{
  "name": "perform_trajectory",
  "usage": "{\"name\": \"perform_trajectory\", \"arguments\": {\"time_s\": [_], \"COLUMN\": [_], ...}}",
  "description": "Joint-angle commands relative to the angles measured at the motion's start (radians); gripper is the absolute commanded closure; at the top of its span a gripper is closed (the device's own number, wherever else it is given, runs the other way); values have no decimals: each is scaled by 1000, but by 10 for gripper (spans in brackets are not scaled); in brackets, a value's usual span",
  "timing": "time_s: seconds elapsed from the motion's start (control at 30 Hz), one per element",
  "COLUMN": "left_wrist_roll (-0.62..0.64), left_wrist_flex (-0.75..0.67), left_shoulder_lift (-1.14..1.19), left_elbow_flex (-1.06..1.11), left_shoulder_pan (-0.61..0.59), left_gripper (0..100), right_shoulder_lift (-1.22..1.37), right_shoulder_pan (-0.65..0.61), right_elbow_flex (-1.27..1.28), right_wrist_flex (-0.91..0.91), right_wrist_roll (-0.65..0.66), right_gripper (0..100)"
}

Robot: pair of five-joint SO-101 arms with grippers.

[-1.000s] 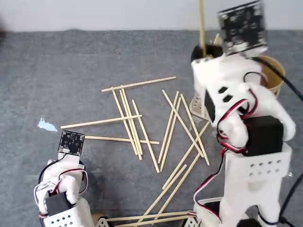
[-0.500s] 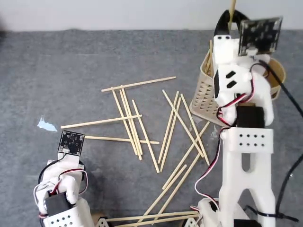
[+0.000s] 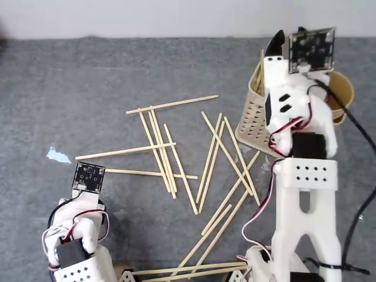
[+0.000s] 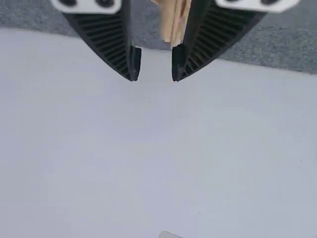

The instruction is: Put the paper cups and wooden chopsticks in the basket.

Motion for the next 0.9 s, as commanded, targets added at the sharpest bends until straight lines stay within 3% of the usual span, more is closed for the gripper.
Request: {"name": "perform_trajectory", "arguments": {"time_s": [0.0,0.17,0.4,0.63,0.87], "left_wrist_roll": [6,6,6,6,6], "left_wrist_flex": [6,6,6,6,6], "left_shoulder_lift": [-8,-8,-8,-8,-8], "left_elbow_flex": [-12,-12,-12,-12,-12], "left_shoulder_pan": [5,5,5,5,5], "left_gripper": [863,863,863,863,863], "right_shoulder_lift": [-39,-31,61,346,610], "right_shoulder_pan": [-71,-223,-438,-538,-605], "right_elbow_flex": [-169,-249,-210,-218,-313], "right_wrist_flex": [255,539,717,723,700], "right_wrist_roll": [6,-41,-147,-207,-198], "right_gripper": [908,909,908,900,769]}}
